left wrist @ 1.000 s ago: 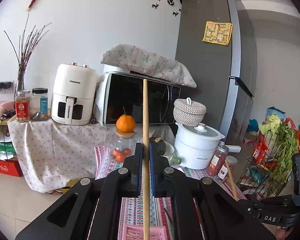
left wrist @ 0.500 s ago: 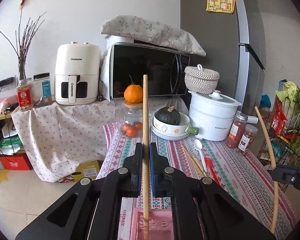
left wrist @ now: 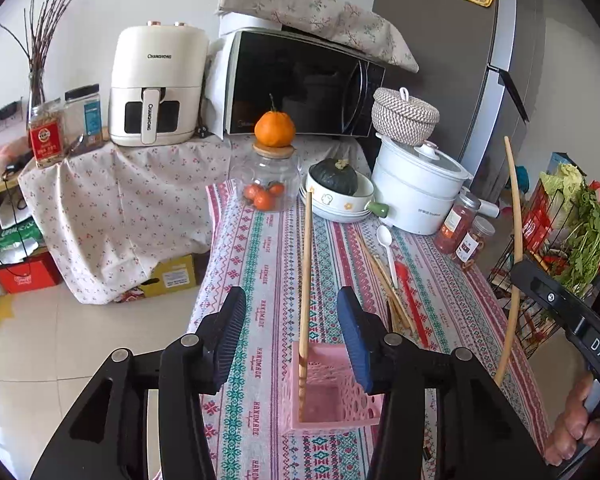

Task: Organize utensils
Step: 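Lower both held chopsticks into the pink basket and open both tools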

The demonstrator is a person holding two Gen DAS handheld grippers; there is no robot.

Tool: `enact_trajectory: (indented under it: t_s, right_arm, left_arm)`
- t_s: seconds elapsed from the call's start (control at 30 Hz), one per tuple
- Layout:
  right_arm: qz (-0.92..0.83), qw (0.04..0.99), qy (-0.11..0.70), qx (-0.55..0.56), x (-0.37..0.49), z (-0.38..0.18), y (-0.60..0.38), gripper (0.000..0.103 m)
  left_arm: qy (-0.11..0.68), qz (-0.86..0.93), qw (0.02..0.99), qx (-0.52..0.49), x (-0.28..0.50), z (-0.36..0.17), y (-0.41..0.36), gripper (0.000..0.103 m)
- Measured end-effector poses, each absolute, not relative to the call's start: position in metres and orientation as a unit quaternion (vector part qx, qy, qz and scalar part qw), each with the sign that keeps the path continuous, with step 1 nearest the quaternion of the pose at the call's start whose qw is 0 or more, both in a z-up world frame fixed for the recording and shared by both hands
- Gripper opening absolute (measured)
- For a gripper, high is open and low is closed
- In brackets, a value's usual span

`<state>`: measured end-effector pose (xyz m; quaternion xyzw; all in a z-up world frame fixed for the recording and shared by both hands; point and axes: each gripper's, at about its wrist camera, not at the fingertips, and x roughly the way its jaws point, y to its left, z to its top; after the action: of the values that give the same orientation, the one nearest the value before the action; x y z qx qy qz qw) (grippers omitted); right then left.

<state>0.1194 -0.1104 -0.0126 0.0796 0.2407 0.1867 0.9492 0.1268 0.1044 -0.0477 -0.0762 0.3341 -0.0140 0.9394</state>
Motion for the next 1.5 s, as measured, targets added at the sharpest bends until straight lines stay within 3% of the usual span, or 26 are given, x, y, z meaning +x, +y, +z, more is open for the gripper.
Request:
enact_trajectory:
  t_s: [0.2, 0.57, 1.0, 1.13, 1.27, 1.5]
  right_arm:
    - [0.177, 0.956, 0.207, 0.114, 0.128, -0.008, -0.080, 0.006]
    - [0.067, 0.983, 0.138, 0.101, 0.129, -0.032, -0.022, 0.006]
    - [0.051, 0.973, 0.201, 0.100, 0.132, -0.067, -0.016, 0.008]
    - [0.068, 0.971, 0.208, 0.094, 0.127, -0.060, -0.022, 0.014]
    - [0.092, 0.968, 0.213, 0.098, 0.121, -0.047, -0.035, 0.037]
    - [0.117, 0.961, 0.231, 0.098, 0.112, -0.017, -0.075, 0.054]
  left_arm:
    - [0.390, 0.005, 0.918, -0.069, 0.111, -0.051, 0.129, 0.059]
    - [0.416, 0.005, 0.907, -0.062, 0.100, -0.066, 0.160, 0.059]
    - [0.423, 0.005, 0.904, -0.060, 0.103, -0.071, 0.165, 0.059]
    - [0.425, 0.002, 0.903, -0.054, 0.104, -0.071, 0.157, 0.059]
    - [0.429, -0.007, 0.902, -0.052, 0.104, -0.072, 0.148, 0.062]
    - [0.448, -0.022, 0.890, -0.080, 0.105, -0.070, 0.133, 0.075]
